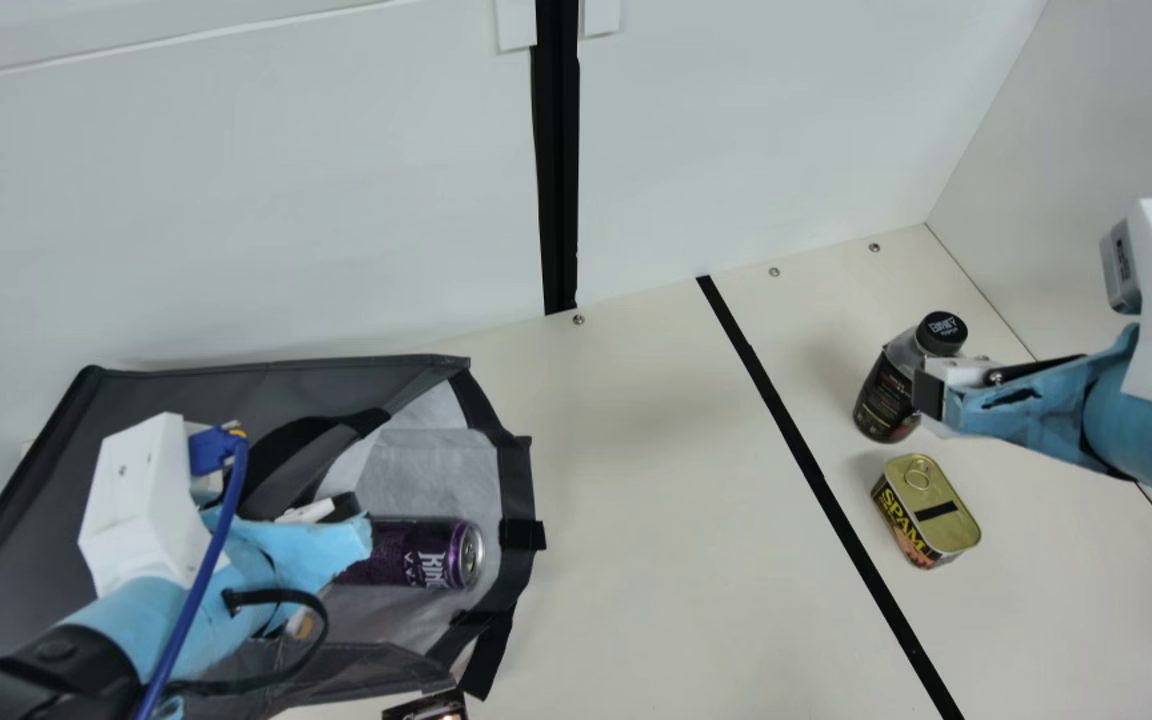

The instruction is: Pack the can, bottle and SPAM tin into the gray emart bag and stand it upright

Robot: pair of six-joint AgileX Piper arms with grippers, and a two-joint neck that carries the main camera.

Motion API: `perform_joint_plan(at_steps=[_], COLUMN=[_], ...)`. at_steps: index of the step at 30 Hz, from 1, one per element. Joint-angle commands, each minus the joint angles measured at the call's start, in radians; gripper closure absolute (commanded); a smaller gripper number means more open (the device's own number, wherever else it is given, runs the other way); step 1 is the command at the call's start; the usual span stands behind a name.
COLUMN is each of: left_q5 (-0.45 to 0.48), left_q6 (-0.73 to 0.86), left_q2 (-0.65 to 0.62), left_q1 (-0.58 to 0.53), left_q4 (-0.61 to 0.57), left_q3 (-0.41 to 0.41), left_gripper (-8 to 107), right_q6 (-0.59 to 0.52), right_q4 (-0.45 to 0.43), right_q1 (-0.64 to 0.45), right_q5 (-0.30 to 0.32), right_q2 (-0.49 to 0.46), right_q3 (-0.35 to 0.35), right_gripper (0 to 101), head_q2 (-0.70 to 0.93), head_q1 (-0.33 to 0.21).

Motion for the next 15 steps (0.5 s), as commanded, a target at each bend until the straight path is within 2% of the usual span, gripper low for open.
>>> perform_joint_plan(at_steps=[1,15], left_q5=[0.0,0.0], left_q6=[0.0,0.0], left_q2=[0.0,0.0], left_q1=[0.0,0.0], left_q4=[0.0,0.0], left_q3=[0.0,0.0], left_gripper=[107,107], right_q6=[-0.009,-0.108], right_q4=[0.009,0.059], right_q1=[-0.01,-0.102], right_q5=[0.001,0.001], right_q2=[0.013,0.13], right_q3=[-0.005,-0.06], right_gripper=[6,6], head_q2=[-0.001,-0.001], head_q1=[-0.023,-0.023])
